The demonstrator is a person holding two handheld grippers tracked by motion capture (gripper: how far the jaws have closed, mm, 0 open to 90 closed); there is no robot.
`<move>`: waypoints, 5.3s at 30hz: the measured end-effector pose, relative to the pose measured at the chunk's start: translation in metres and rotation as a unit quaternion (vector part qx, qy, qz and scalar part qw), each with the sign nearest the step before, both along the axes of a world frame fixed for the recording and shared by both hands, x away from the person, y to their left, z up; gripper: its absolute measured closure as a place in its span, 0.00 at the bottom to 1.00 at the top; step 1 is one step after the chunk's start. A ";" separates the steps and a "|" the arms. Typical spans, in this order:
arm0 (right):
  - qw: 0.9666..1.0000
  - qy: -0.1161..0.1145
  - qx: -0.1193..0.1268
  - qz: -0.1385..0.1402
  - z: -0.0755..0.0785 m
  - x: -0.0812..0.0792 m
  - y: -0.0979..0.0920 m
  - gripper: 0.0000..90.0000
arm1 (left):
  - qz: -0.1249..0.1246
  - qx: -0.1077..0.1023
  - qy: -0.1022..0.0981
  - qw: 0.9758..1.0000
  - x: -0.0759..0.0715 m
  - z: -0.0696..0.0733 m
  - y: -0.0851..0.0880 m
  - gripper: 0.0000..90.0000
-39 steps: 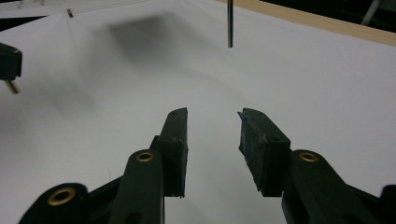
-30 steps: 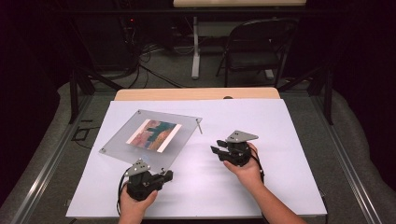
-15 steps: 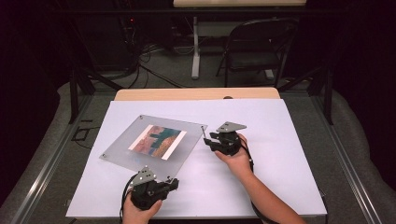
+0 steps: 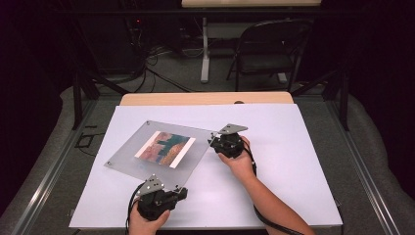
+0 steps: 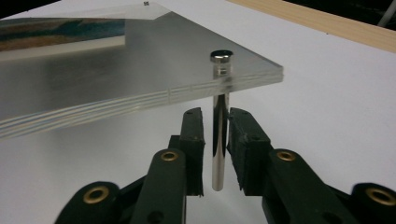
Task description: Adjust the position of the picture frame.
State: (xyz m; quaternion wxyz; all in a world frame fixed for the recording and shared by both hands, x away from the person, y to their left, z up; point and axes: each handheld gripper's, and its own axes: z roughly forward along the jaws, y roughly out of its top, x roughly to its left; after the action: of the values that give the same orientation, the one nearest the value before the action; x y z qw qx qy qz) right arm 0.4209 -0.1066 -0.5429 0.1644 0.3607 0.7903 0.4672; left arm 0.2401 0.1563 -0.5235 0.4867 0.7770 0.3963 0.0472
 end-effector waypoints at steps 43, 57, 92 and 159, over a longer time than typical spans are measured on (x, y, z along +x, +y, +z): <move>1.000 -0.003 -0.004 0.006 0.023 -0.033 -0.058 0.95 | 0.023 -0.010 0.001 1.000 0.023 0.000 0.011 0.95; 1.000 0.016 0.015 -0.007 0.026 -0.068 -0.089 0.95 | 0.023 -0.002 0.002 1.000 0.042 0.002 0.010 0.95; 0.998 0.035 0.034 -0.035 0.014 -0.084 -0.094 0.95 | 0.056 0.027 0.008 0.998 0.102 -0.007 0.009 0.94; 0.995 0.073 0.025 -0.059 -0.016 -0.073 -0.100 0.76 | 0.054 0.049 0.025 0.997 0.107 -0.035 -0.001 0.80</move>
State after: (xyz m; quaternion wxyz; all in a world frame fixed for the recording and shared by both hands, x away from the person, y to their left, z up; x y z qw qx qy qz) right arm 0.3476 -0.2066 -0.5588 0.1251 0.4436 0.7657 0.4486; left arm 0.3474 0.1548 -0.5583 0.4345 0.7783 0.4473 0.0733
